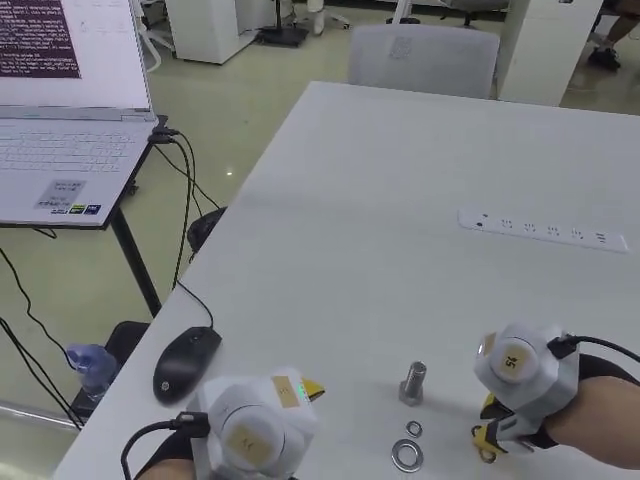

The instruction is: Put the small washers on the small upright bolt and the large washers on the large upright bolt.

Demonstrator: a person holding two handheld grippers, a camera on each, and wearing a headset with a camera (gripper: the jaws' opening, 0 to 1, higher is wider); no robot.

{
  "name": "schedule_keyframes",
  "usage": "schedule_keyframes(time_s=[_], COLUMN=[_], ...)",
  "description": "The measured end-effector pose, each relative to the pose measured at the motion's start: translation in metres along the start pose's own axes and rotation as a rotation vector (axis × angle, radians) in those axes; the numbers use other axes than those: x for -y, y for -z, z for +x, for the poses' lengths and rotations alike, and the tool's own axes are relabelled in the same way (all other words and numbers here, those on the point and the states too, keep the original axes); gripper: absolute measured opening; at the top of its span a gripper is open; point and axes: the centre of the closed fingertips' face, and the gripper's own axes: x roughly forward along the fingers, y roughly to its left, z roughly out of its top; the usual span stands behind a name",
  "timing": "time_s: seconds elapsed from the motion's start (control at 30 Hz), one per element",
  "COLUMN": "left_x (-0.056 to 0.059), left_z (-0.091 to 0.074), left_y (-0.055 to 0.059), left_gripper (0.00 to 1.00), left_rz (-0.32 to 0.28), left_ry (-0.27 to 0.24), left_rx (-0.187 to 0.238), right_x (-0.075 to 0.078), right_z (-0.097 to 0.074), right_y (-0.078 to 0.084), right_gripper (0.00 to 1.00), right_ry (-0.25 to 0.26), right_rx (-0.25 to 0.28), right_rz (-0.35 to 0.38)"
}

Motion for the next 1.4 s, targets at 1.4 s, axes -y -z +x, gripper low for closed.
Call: schedule_keyframes(time_s=[1.4], left_x=[0.0075], left_z=[-0.0068], left_y=[-0.0017], left_gripper=[0.71], left_rz=[-0.002], left_ry=[-0.006], left_rx=[0.007], right_x=[0.0005], right_z=[-0.0082], right_y=[0.0010], right_gripper=[0.12], right_ry=[0.011], right_rx=[-0.027], right_rz=[0.026])
